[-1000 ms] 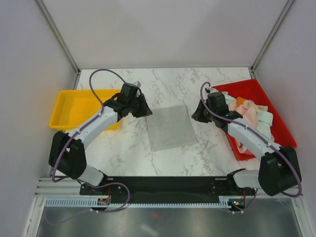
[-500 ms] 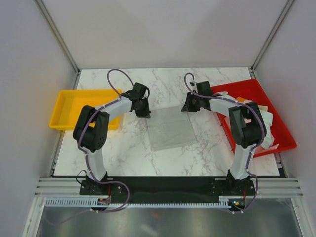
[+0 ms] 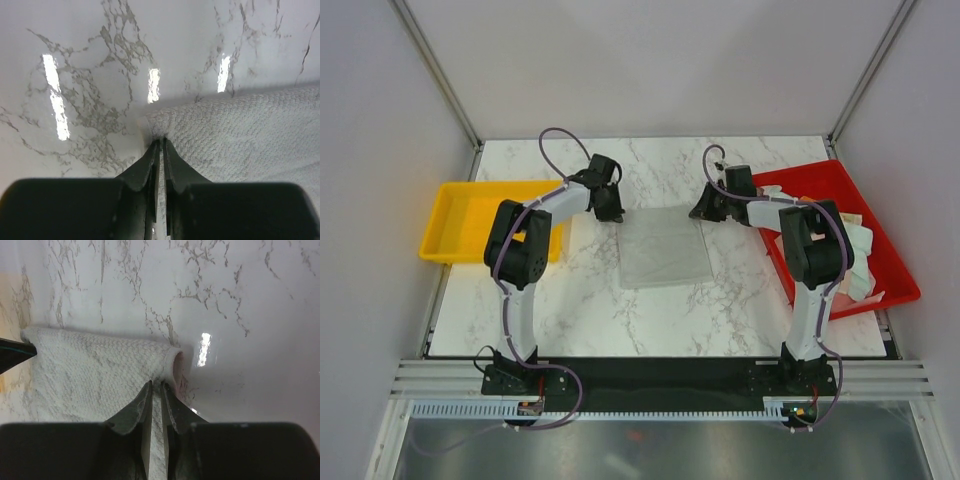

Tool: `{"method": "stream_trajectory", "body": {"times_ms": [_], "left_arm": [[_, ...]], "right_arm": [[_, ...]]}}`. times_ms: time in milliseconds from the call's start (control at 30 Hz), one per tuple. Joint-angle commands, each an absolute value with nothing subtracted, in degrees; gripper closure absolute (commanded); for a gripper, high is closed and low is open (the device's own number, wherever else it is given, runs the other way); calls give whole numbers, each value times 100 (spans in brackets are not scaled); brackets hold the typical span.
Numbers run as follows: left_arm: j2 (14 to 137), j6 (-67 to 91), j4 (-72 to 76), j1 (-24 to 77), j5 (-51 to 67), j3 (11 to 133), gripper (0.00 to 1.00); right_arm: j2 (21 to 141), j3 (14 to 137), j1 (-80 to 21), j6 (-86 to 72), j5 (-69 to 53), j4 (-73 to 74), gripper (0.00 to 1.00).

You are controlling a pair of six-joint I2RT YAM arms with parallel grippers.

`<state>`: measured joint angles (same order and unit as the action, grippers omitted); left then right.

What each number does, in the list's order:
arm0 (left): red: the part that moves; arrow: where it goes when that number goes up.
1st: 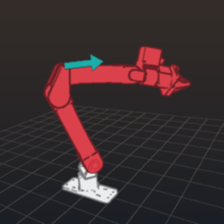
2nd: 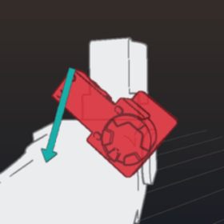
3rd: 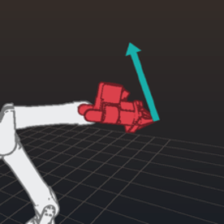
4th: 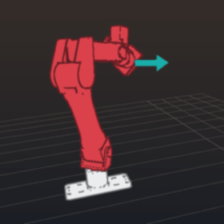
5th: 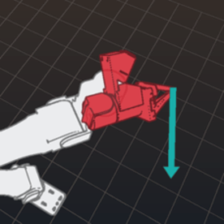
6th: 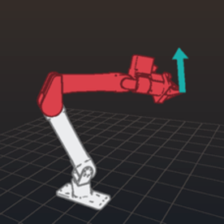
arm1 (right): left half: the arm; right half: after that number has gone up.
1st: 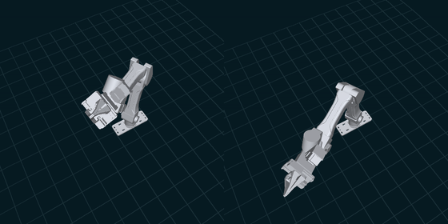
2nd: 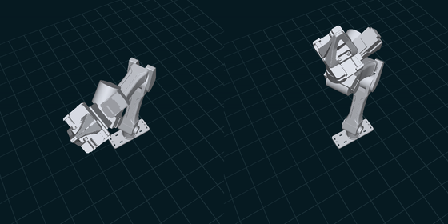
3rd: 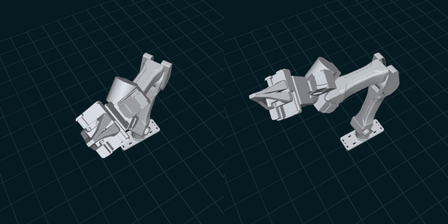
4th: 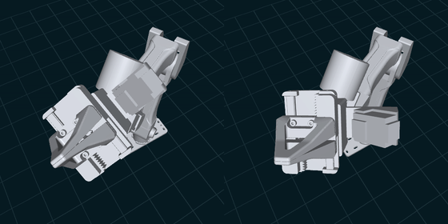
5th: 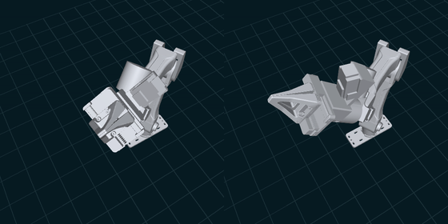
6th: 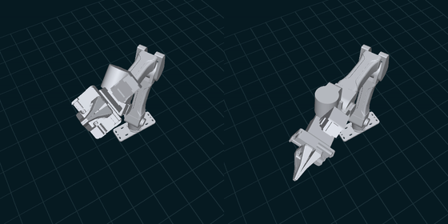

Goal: Fold and stack the towels
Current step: Fold the towel

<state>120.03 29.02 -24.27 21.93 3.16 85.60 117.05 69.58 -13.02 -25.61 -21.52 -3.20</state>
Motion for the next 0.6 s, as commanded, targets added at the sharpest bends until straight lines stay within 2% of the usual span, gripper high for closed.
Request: {"method": "stream_trajectory", "body": {"times_ms": [0,200,267,467,567], "left_arm": [[12190,2628,-2391,2039,211,8780,86],[12015,2531,-2426,1881,518,8859,85],[11788,2505,-2426,1881,650,8842,81],[11426,2435,-2408,1881,1274,9035,75],[11443,2435,-2426,1881,1432,9132,75]], "right_arm": [[11593,6541,-1336,-2952,-1750,-737,80],[10935,5583,-1406,-3585,-1767,-1379,80],[10794,5511,-1415,-3542,-1740,-1380,79],[10609,6257,-1345,-3024,-2126,-581,77],[10591,6635,-1327,-2936,-2302,-229,76]]}}
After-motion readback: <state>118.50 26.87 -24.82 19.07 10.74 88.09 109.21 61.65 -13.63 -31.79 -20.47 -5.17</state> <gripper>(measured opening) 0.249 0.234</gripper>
